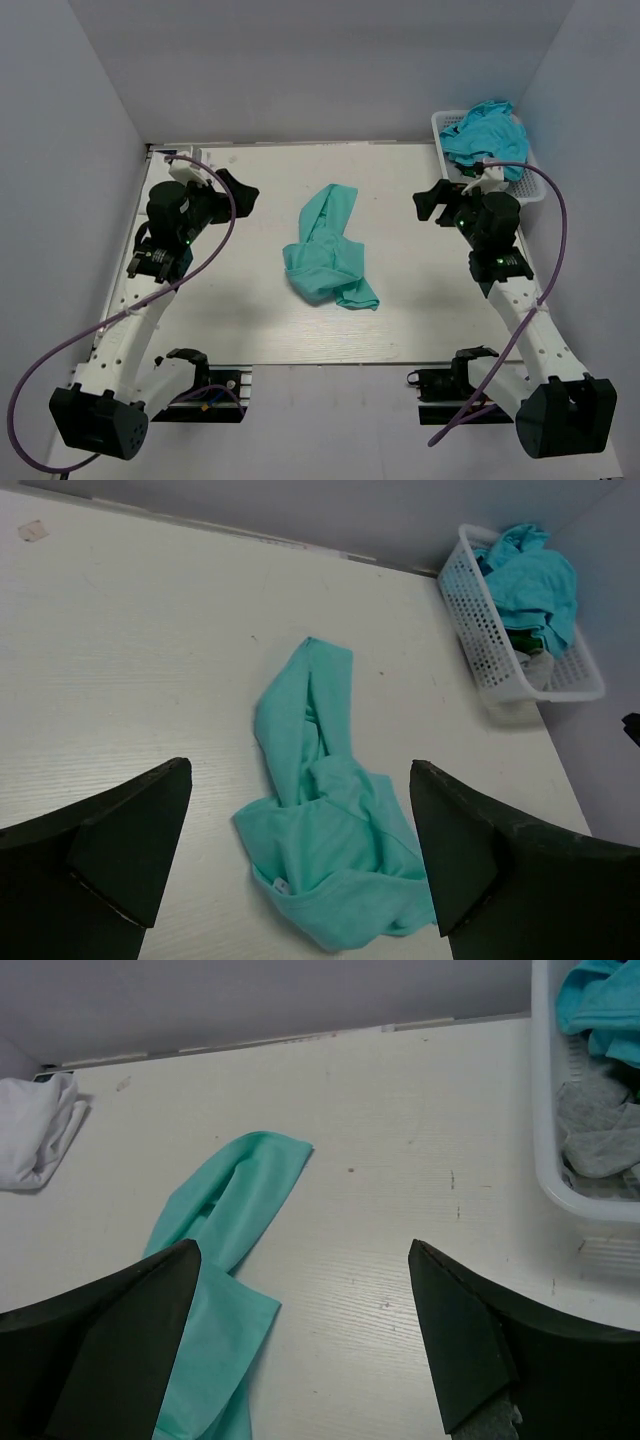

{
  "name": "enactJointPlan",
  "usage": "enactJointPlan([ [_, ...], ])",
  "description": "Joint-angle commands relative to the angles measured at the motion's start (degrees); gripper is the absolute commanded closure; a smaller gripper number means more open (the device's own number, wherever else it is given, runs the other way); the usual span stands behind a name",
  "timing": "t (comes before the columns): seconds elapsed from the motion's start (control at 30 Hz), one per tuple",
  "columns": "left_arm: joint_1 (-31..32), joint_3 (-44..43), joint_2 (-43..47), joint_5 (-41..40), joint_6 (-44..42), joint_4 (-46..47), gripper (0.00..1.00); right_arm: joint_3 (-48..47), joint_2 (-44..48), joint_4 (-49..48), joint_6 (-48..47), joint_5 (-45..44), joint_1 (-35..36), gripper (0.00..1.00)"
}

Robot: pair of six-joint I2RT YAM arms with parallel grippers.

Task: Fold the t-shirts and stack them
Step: Flatten out the tshirt

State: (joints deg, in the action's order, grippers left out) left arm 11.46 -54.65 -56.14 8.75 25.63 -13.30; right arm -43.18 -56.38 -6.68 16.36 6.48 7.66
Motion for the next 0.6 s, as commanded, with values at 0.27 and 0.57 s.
enactJointPlan([
  [0.27,0.2,1.7,-9.1,16.2,1.4,-4.3,0.04,-6.2,-5.5,3.5,-1.9,5.2,0.2,0.10],
  [0.57,6.4,2.6,-21.2,20.7,1.4,-8.5,0.14,-20.0,-25.6,12.5,-7.7,8.7,3.3,0.10],
])
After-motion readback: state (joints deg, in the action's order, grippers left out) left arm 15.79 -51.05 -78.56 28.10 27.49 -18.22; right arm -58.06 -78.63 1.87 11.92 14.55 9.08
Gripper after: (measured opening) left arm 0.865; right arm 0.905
